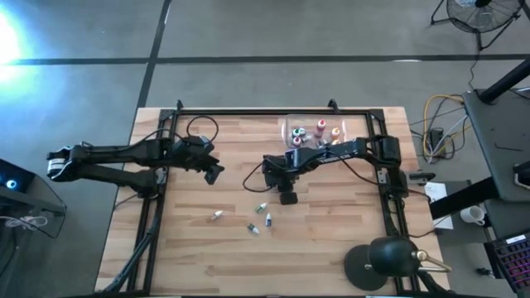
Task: Pick & Place food coloring
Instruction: Put the small red food coloring bottle into the transparent bin, then put the small orange food coloring bottle into the transparent bin
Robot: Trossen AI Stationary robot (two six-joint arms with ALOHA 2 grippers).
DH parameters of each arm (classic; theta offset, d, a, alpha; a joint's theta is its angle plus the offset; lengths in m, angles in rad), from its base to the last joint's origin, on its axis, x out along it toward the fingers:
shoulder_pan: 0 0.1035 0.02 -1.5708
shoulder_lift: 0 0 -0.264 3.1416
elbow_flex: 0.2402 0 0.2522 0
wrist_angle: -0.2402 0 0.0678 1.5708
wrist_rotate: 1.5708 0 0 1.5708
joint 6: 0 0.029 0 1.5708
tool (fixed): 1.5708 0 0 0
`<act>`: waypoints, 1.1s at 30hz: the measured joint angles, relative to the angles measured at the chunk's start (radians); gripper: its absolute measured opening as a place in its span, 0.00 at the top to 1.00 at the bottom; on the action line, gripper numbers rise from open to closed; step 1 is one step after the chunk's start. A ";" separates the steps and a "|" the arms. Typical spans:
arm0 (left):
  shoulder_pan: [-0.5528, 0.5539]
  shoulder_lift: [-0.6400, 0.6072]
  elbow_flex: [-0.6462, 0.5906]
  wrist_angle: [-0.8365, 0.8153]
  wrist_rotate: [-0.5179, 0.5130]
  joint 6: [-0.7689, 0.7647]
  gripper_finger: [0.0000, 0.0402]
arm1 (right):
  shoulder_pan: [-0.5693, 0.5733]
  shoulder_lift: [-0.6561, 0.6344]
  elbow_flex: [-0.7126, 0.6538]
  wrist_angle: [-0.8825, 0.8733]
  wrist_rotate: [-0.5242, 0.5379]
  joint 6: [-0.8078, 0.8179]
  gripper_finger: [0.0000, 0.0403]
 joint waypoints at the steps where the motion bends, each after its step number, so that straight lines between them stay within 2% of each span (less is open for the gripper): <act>1: 0.000 0.000 0.000 0.000 0.000 0.000 0.53 | -0.001 -0.024 0.000 0.000 0.004 0.028 0.88; 3: 0.000 0.000 0.000 0.000 0.000 0.005 0.53 | -0.008 -0.092 0.000 -0.003 0.053 0.079 0.87; 8: 0.000 0.000 0.000 0.000 -0.004 0.055 0.53 | -0.055 -0.294 0.001 -0.090 0.319 0.200 0.80; 10: 0.001 0.000 0.000 0.000 -0.005 0.076 0.53 | -0.105 -0.370 0.000 -0.162 0.383 0.266 0.79; 13: 0.001 0.000 0.000 0.003 -0.009 0.092 0.53 | -0.215 -0.445 -0.015 -0.271 0.377 0.363 0.80; 16: 0.001 0.000 0.000 0.002 -0.004 0.077 0.53 | -0.312 -0.470 -0.028 -0.310 0.346 0.408 0.79; 20: 0.002 0.000 0.000 -0.008 0.057 0.058 0.53 | -0.376 -0.460 -0.030 -0.300 0.190 0.429 0.71; 22: 0.002 0.000 0.000 -0.042 0.068 0.058 0.53 | -0.380 -0.446 -0.032 -0.301 0.149 0.433 0.65; 25: 0.000 0.000 -0.008 -0.089 0.099 0.041 0.53 | -0.365 -0.444 -0.032 -0.306 0.146 0.405 0.57; 30: -0.024 0.000 -0.083 -0.117 0.271 0.013 0.53 | -0.307 -0.462 -0.034 -0.307 0.161 0.306 0.48; 33: -0.076 0.000 -0.139 -0.118 0.296 -0.021 0.53 | -0.264 -0.469 -0.034 -0.318 0.181 0.265 0.46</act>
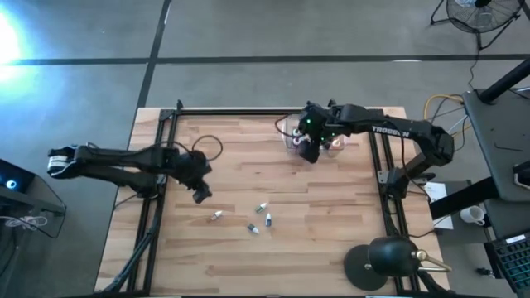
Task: Pick & Place food coloring
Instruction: Put the small orange food coloring bottle into the transparent bin
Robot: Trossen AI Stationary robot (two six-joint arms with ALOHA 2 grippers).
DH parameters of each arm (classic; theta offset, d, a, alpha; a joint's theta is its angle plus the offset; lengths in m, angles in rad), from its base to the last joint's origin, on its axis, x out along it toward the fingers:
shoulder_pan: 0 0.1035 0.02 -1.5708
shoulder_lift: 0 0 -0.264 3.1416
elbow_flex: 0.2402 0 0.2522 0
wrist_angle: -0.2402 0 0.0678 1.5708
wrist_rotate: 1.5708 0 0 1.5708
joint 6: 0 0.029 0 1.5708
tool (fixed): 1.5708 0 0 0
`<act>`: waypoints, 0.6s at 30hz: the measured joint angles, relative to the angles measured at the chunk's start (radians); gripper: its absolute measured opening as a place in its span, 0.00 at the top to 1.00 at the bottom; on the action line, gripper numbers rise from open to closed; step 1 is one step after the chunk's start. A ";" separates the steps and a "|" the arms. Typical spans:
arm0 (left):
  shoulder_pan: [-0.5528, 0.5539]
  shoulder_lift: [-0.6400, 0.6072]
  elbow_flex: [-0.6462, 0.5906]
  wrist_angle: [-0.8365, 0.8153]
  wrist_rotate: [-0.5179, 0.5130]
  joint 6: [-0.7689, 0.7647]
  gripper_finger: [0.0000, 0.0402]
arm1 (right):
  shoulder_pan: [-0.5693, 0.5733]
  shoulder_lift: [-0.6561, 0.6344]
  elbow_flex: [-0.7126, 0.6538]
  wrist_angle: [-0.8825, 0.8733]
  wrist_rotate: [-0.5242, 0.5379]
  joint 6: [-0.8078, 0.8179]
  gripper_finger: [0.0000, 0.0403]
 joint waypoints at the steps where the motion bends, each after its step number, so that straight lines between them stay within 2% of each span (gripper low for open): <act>1: -0.023 0.000 -0.016 0.000 -0.002 -0.017 0.53 | 0.013 0.000 -0.001 -0.006 0.009 -0.005 0.45; 7: -0.187 0.000 -0.056 0.118 -0.038 -0.225 0.54 | 0.071 0.001 -0.020 -0.016 0.078 0.018 0.45; 11: -0.296 0.032 -0.038 0.125 -0.199 -0.324 0.57 | 0.081 0.001 -0.044 -0.002 0.081 0.022 0.46; 13: -0.328 0.069 -0.024 0.126 -0.232 -0.380 0.59 | 0.081 0.001 -0.052 -0.003 0.084 0.028 0.46; 18: -0.392 0.218 0.019 0.138 -0.238 -0.452 0.63 | 0.080 0.001 -0.062 -0.002 0.149 -0.010 0.46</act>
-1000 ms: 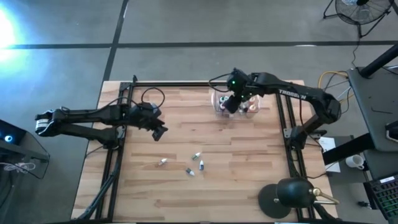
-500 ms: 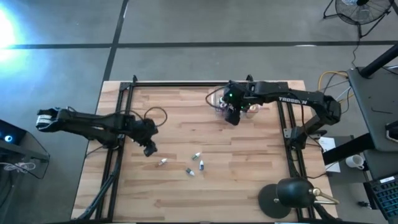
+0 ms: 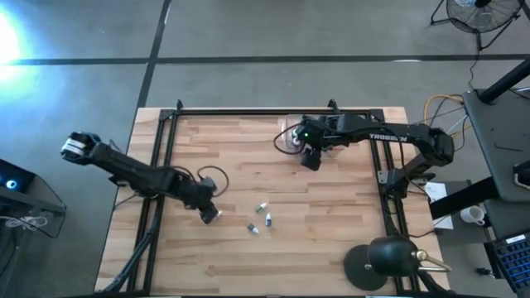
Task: Pick & Place food coloring
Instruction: Put the small orange food coloring bottle into the transparent bin
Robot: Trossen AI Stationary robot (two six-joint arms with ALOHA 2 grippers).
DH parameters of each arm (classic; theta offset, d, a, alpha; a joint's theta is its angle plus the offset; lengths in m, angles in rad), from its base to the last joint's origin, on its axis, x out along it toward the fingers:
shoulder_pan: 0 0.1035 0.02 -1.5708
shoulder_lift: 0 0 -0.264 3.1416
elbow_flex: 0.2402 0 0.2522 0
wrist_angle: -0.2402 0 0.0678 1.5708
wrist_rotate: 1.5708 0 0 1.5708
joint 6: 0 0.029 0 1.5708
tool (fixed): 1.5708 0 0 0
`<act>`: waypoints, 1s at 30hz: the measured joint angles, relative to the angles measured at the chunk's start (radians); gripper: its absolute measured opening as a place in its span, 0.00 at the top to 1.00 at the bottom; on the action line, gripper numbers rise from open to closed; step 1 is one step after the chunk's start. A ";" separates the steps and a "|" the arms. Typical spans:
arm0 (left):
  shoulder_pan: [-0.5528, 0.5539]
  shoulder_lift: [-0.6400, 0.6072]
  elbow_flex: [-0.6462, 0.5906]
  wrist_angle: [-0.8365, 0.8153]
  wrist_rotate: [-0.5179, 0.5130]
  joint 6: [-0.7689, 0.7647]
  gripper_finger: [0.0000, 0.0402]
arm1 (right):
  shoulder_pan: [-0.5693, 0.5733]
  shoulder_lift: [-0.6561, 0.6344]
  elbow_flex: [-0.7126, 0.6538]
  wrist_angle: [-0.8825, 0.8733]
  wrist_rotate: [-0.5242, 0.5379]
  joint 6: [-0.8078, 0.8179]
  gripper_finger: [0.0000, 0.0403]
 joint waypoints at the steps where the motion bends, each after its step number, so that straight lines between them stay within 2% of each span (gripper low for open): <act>1: -0.011 0.035 0.017 0.008 0.000 -0.001 0.64 | 0.000 0.000 -0.001 -0.001 0.011 -0.014 0.46; 9: -0.043 0.283 0.130 0.005 -0.018 -0.053 0.66 | 0.000 0.000 -0.002 -0.001 0.013 -0.132 0.46; 17: -0.043 0.417 0.175 -0.022 -0.019 -0.093 0.66 | 0.000 -0.004 -0.002 -0.001 0.011 -0.229 0.46; 20: -0.035 0.441 0.194 -0.044 -0.022 -0.089 0.72 | -0.003 -0.020 -0.004 -0.001 0.010 -0.258 0.46; 25: -0.006 0.444 0.216 -0.073 -0.026 -0.086 0.91 | -0.047 -0.063 -0.019 0.003 0.010 -0.269 0.46; 28: 0.022 0.428 0.222 -0.058 -0.030 -0.081 0.93 | -0.087 -0.101 -0.040 0.015 0.010 -0.268 0.46; 30: 0.053 0.419 0.236 -0.049 -0.076 -0.067 0.93 | -0.113 -0.134 -0.056 0.023 0.010 -0.275 0.46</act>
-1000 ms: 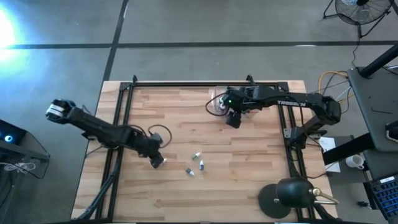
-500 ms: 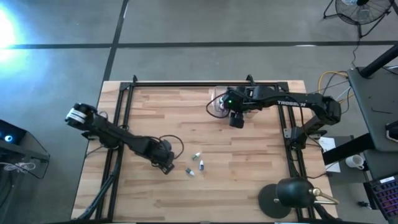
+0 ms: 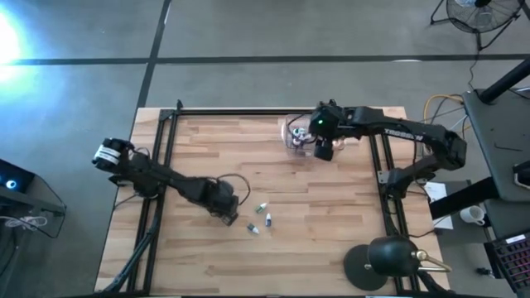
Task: Pick & Place food coloring
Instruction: Put the small orange food coloring bottle into the transparent bin, then put the small green food coloring bottle into the transparent bin
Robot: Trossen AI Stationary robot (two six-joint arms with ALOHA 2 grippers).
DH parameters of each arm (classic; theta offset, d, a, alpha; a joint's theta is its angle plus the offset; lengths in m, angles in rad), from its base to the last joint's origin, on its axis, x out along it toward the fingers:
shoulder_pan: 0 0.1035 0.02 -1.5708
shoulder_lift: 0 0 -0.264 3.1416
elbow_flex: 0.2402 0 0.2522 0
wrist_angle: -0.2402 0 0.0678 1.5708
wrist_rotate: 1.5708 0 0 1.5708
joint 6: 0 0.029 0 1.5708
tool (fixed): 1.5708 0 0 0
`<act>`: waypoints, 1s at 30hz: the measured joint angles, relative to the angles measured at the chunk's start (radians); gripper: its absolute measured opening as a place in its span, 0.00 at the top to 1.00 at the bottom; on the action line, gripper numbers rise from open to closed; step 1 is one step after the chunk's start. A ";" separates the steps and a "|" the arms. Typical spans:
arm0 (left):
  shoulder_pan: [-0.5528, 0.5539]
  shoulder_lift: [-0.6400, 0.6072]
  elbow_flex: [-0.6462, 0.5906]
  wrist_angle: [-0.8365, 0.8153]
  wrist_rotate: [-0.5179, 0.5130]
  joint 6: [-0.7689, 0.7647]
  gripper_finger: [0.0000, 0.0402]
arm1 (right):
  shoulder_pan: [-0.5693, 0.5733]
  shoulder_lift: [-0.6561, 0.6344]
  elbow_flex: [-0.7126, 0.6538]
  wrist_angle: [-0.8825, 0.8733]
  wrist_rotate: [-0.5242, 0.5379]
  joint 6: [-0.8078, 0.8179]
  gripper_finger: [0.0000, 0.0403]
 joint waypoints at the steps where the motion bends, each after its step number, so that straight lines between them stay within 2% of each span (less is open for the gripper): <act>1: 0.020 -0.006 0.015 0.003 -0.024 0.009 0.93 | -0.013 -0.015 -0.008 0.006 0.000 -0.008 0.46; 3: 0.068 -0.028 0.064 -0.002 -0.077 0.056 0.93 | -0.032 -0.047 -0.019 0.011 0.000 -0.012 0.46; 6: 0.164 -0.043 0.162 0.047 -0.157 0.212 0.93 | -0.056 -0.102 -0.029 0.035 0.000 -0.008 0.46; 8: 0.249 -0.043 0.224 0.147 -0.214 0.352 0.93 | -0.068 -0.142 -0.037 0.060 0.000 0.005 0.46; 10: 0.341 -0.036 0.278 0.300 -0.215 0.478 0.92 | -0.071 -0.182 -0.043 0.077 0.001 0.023 0.46; 12: 0.438 -0.012 0.328 0.448 -0.153 0.567 0.92 | -0.073 -0.223 -0.047 0.089 0.009 0.041 0.46; 15: 0.565 0.069 0.429 0.572 -0.007 0.618 0.92 | -0.073 -0.284 -0.056 0.092 0.063 0.073 0.46; 20: 0.643 0.293 0.705 0.606 0.212 0.702 0.87 | -0.072 -0.375 -0.072 0.099 0.184 0.152 0.46; 22: 0.639 0.401 0.829 0.603 0.253 0.716 0.81 | -0.071 -0.403 -0.077 0.107 0.190 0.175 0.46; 24: 0.633 0.498 0.950 0.568 0.249 0.723 0.74 | -0.070 -0.423 -0.080 0.106 0.191 0.201 0.46; 27: 0.633 0.586 1.124 0.299 0.208 0.730 0.64 | -0.071 -0.444 -0.090 0.104 0.191 0.229 0.46; 30: 0.633 0.616 1.242 0.029 0.188 0.818 0.58 | -0.070 -0.453 -0.101 0.105 0.189 0.231 0.46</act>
